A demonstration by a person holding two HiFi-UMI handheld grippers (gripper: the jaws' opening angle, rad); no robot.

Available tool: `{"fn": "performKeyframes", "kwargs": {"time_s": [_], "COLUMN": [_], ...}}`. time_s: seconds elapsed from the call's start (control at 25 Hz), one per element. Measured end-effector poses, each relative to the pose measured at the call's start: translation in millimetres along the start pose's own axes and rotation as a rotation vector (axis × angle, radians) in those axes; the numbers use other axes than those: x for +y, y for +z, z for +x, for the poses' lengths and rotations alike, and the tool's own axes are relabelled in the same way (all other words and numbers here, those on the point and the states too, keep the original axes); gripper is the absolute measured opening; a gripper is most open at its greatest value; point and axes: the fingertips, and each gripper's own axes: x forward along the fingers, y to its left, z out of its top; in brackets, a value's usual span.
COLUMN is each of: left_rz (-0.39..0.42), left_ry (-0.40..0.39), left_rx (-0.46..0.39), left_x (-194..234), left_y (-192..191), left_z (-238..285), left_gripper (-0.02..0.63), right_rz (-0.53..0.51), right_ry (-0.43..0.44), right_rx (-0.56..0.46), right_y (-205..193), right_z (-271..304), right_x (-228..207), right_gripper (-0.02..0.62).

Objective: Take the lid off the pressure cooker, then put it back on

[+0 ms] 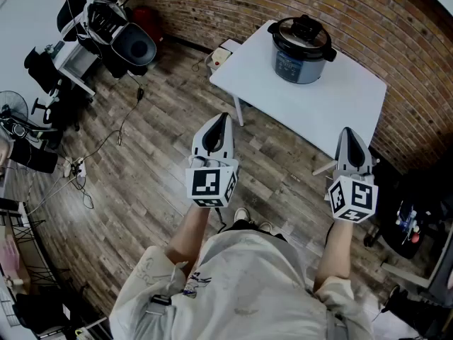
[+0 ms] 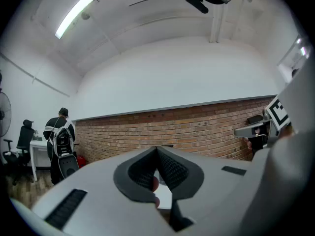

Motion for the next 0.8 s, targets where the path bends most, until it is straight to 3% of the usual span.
{"fn": "performKeyframes", "kwargs": {"time_s": [0.28,0.64,0.8], "left_rz": [0.003,-0.011,-0.013], "left_ry": [-0.031,-0.033,-0.043], "left_rx": [-0.021,-0.019,-0.023], "left_x": [7.1,20.8,28.4], "left_y": [1.4,-3.1,-5.4], "left_z": [2.2,4.0,6.1], "left_gripper": [0.014,0.015,0.015], "right_rz": [0.093,0.074,0.083], "right_ry": [-0.004,0.013,0.038], "right_rx": [-0.035,-0.019,-0.025], "right_y": [1.0,-2.8,-3.4], "right_z": [7.2,18.3,23.8], "right_x": [7.4,24.9,35.9], "right_gripper": [0.017,0.02,0.09]}}
